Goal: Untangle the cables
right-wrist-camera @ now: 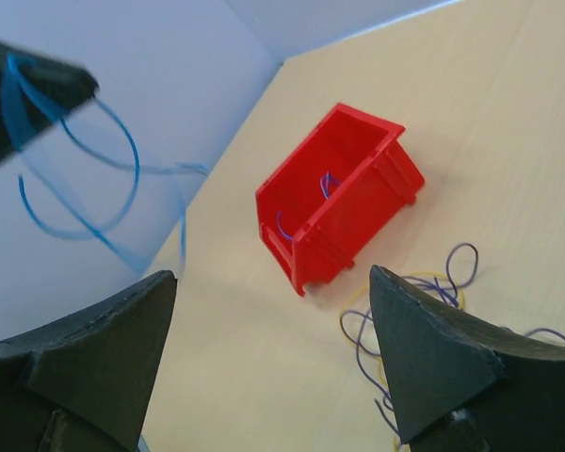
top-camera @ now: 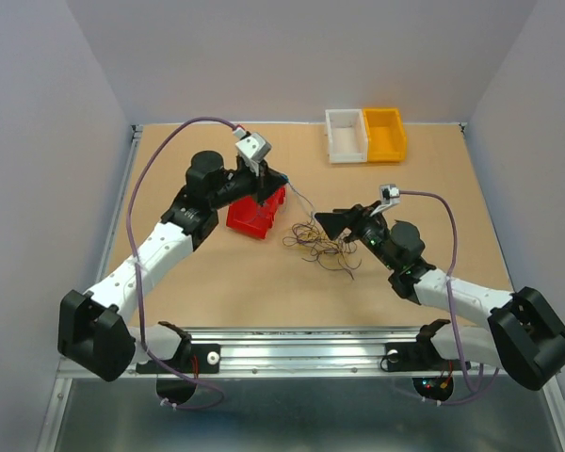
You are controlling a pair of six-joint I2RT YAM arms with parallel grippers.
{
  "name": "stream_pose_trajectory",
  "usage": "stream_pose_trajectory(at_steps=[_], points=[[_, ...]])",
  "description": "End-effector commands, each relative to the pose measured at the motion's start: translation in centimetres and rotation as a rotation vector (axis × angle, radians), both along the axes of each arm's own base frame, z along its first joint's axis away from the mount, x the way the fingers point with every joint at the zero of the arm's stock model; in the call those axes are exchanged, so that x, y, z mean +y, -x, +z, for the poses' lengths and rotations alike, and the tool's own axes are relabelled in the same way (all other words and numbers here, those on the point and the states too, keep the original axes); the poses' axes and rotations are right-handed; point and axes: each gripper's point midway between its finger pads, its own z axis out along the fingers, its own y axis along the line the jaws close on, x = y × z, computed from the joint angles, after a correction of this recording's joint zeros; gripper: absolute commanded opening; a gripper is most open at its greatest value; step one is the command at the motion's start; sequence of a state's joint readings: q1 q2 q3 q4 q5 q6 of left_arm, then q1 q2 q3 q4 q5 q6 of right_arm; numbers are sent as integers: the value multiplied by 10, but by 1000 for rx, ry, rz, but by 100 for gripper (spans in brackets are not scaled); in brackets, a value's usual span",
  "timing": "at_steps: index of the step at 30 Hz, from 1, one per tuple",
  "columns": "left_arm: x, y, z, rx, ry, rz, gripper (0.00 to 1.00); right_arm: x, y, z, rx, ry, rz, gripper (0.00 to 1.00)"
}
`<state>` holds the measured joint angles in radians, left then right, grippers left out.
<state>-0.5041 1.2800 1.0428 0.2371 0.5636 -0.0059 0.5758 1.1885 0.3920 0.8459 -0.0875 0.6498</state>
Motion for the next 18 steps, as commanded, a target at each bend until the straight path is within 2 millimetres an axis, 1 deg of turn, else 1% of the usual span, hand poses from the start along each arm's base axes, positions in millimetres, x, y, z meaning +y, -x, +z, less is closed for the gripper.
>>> stream_pose_trajectory(at_steps=[1,2,3,4,5,6,7,8,9,11,12,14,15,16,18], points=[[61,-32,69,-220,106,291,0,-7,6,-11,-8,74,-10,88],[75,-44,61,-201,92,366,0,-9,6,-12,-9,77,-15,88],[83,-51,55,-184,82,408,0,-11,6,-12,-11,78,-26,87],[97,-63,43,-151,70,471,0,-15,6,-11,-10,75,-49,87],[104,-70,38,-135,68,496,0,-17,5,-11,-9,75,-59,87],[108,-78,26,-104,56,510,0,-19,5,-11,-11,75,-70,87],[108,-81,19,-82,54,495,0,-20,5,-11,-12,74,-73,88],[115,-87,16,-67,57,506,0,-20,5,-8,-17,71,-75,88],[115,-93,3,-35,45,505,0,-20,6,-8,-18,70,-75,88],[117,-101,-4,-15,39,509,0,-21,6,-6,-22,67,-77,88],[122,-107,-12,12,42,525,0,-22,6,-7,-20,69,-77,88],[121,-111,-14,22,64,492,0,-21,6,-5,-23,66,-77,88],[128,-116,-19,43,78,497,0,-21,6,-5,-22,64,-75,88],[126,-115,-19,54,88,463,0,-21,6,-7,-19,68,-75,88],[128,-118,-26,93,103,448,0,-21,6,-6,-18,67,-74,88]])
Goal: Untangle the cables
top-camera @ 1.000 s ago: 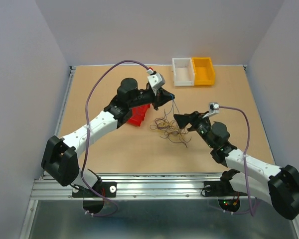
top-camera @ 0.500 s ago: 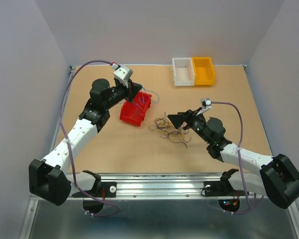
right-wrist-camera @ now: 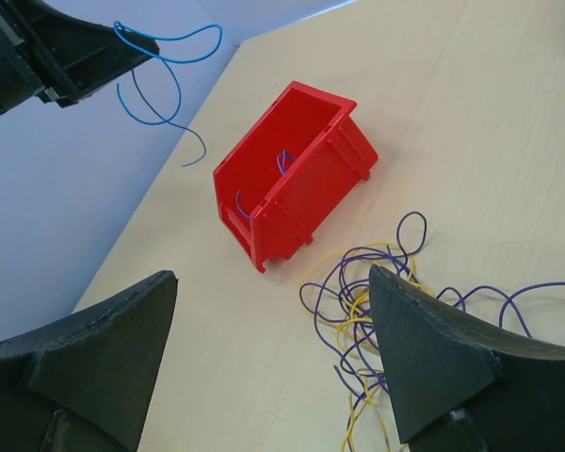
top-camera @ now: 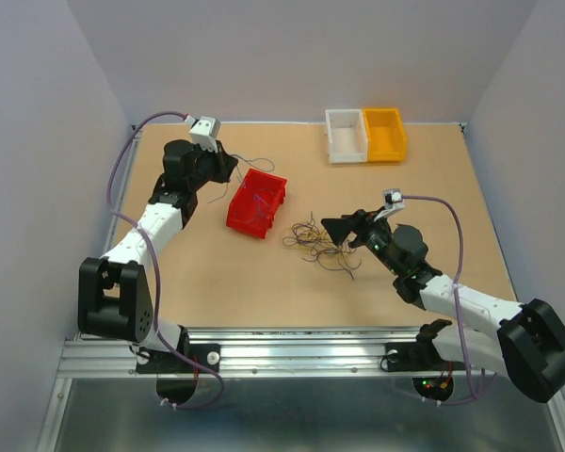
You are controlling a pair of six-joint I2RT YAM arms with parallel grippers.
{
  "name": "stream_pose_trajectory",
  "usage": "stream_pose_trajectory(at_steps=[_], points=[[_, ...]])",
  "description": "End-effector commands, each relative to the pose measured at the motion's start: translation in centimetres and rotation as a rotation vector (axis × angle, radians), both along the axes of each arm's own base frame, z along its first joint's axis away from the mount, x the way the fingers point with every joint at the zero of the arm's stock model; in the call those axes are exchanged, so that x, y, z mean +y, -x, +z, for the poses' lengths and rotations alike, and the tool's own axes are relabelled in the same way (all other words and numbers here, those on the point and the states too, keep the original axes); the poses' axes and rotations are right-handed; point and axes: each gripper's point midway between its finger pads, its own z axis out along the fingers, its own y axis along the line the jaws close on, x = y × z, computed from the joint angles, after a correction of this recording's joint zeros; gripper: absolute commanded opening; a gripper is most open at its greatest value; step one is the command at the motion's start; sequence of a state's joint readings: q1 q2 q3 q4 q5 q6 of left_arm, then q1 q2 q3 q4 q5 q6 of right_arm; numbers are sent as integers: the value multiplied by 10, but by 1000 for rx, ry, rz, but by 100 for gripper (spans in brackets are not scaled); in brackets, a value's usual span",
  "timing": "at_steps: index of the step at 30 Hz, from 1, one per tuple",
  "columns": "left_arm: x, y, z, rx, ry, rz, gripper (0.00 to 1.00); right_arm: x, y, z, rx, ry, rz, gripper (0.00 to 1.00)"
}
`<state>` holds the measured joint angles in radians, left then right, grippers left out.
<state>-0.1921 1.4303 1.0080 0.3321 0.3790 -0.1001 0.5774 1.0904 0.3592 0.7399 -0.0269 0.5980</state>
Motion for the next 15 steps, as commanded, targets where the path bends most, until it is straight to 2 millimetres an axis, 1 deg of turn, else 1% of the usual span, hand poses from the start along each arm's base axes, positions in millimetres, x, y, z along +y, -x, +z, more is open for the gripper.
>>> stream_pose_trajectory(at_steps=[1,5,6,8,10,11,13,14,15], points=[[-4,-1,35,-59,106,-85,0,-3,1,1,-21,6,-12,88],[-7,4,37,-57,123,-105,0,-3,1,3,-23,3,-11,88],[-7,7,41,-68,125,-108,0,-3,1,3,-22,3,-12,88],[-6,10,42,-82,130,-107,0,-3,1,2,-20,4,-14,88],[-7,15,50,-112,152,-113,0,-3,0,3,-20,4,-14,88],[-11,20,46,-104,163,-138,0,-3,0,2,-17,7,-14,88],[-20,28,52,-119,202,-186,0,-2,0,1,-14,9,-14,88],[-22,30,48,-110,213,-192,0,-3,0,2,-17,7,-15,88],[-25,32,48,-111,225,-198,0,-3,-1,1,-14,9,-15,88]])
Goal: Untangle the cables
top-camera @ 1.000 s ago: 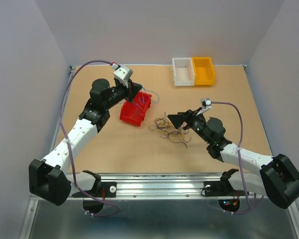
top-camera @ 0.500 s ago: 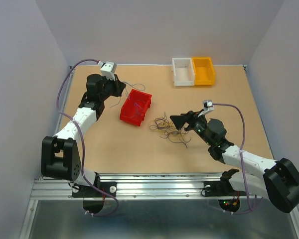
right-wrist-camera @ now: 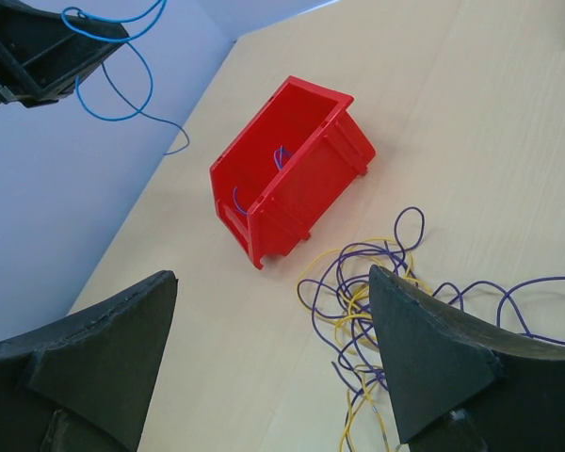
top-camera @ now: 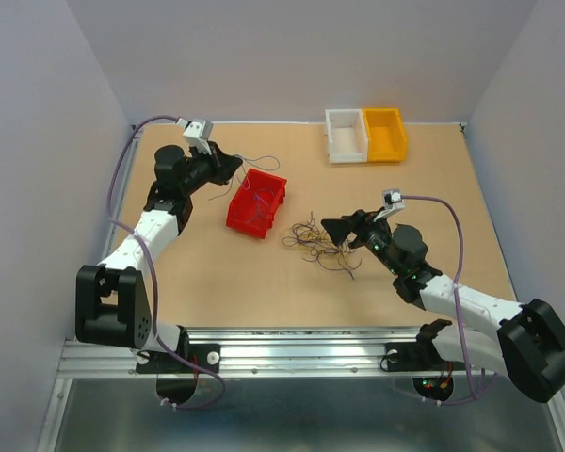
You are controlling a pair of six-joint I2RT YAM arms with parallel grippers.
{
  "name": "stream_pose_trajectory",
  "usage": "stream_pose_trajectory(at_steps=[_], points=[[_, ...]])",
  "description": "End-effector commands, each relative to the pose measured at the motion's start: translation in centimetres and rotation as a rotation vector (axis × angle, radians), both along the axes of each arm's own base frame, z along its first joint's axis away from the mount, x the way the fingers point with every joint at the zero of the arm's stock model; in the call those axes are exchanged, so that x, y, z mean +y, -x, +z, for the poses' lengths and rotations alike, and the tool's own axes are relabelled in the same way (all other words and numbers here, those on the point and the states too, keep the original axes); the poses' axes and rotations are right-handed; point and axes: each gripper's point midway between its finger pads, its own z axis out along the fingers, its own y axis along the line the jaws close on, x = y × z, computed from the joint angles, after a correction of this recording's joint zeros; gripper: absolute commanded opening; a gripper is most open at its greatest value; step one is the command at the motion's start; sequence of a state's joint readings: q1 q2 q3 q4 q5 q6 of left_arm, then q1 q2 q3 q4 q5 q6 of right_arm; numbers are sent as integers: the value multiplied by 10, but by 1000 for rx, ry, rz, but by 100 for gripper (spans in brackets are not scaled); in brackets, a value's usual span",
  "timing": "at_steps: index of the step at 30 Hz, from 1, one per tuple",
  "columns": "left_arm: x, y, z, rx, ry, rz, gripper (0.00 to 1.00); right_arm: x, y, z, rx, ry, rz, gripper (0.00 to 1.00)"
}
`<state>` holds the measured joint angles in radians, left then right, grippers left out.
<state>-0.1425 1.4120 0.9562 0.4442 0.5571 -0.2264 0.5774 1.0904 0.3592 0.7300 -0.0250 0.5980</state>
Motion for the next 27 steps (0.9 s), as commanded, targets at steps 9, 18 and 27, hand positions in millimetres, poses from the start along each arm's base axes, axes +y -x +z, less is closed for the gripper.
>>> stream_pose_trajectory(at_steps=[9,18,27], points=[[-31,35,43,-140,229,-134,0,-3,-1,4,-21,7,-18,88],[-44,30,26,-141,230,-140,0,-3,-1,4,-21,12,-18,88],[-47,-7,-18,-81,140,-127,0,-4,-1,3,-19,15,-18,88]])
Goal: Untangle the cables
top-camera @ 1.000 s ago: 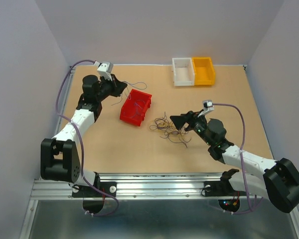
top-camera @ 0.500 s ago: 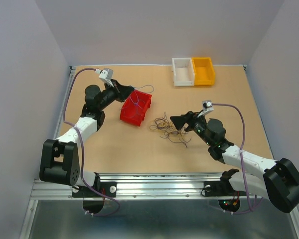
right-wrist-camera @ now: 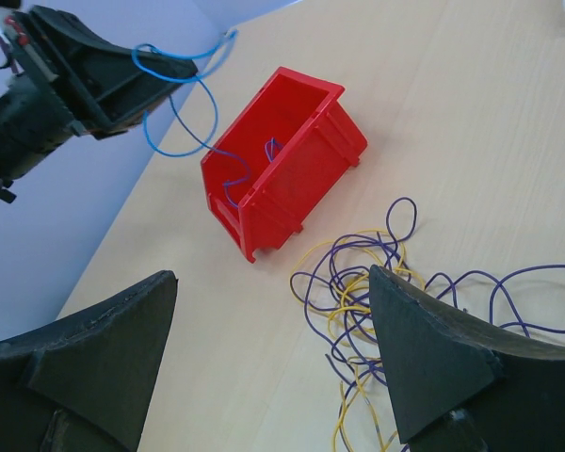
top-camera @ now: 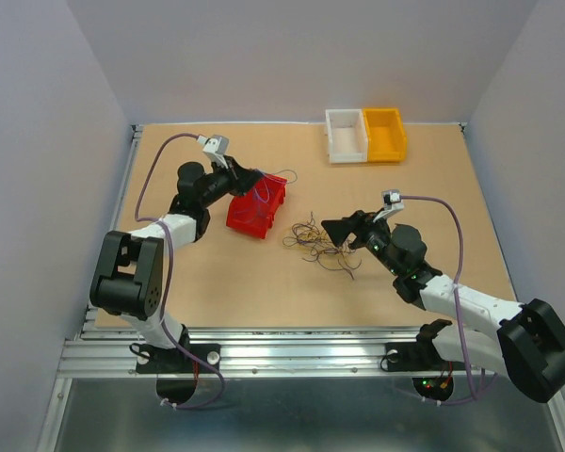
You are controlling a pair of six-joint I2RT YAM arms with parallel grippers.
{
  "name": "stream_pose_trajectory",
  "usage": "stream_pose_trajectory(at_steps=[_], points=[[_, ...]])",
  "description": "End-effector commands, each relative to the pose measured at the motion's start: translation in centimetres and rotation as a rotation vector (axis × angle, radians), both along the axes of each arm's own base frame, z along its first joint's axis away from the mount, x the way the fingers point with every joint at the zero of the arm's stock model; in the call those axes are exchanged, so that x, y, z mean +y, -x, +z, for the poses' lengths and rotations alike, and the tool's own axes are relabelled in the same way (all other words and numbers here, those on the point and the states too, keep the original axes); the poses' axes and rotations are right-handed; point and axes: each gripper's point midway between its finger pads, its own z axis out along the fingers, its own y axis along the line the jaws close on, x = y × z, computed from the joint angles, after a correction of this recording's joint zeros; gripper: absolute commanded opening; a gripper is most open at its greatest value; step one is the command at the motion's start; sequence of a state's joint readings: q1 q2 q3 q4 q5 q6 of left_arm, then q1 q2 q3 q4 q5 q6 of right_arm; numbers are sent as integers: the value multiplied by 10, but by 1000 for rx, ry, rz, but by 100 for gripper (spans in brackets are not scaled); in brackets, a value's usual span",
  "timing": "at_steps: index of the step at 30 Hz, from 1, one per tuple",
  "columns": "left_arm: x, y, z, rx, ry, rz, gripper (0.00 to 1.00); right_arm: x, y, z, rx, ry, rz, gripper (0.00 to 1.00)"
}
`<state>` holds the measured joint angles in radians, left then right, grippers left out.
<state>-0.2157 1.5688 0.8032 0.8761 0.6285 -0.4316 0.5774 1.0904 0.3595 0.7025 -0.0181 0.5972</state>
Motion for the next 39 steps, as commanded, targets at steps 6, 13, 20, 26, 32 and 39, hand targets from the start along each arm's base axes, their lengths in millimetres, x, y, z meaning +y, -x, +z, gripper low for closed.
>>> stream_pose_trajectory(at_steps=[6,13,20,26,32,39], points=[[30,-35,3,-27,-115,139,0,-3,2,14,-52,-9,-9,88],[35,-33,-36,34,-188,150,0,-5,3,13,-49,-9,-11,88],[56,-45,-53,86,-286,260,0,-10,3,17,-58,-17,-36,88],[74,-40,-65,98,-392,323,0,-10,4,20,-60,-24,-36,88],[65,-47,-89,169,-474,267,0,-9,2,15,-48,-12,-39,88],[48,-46,-98,178,-539,230,0,-10,-2,11,-36,4,-51,88]])
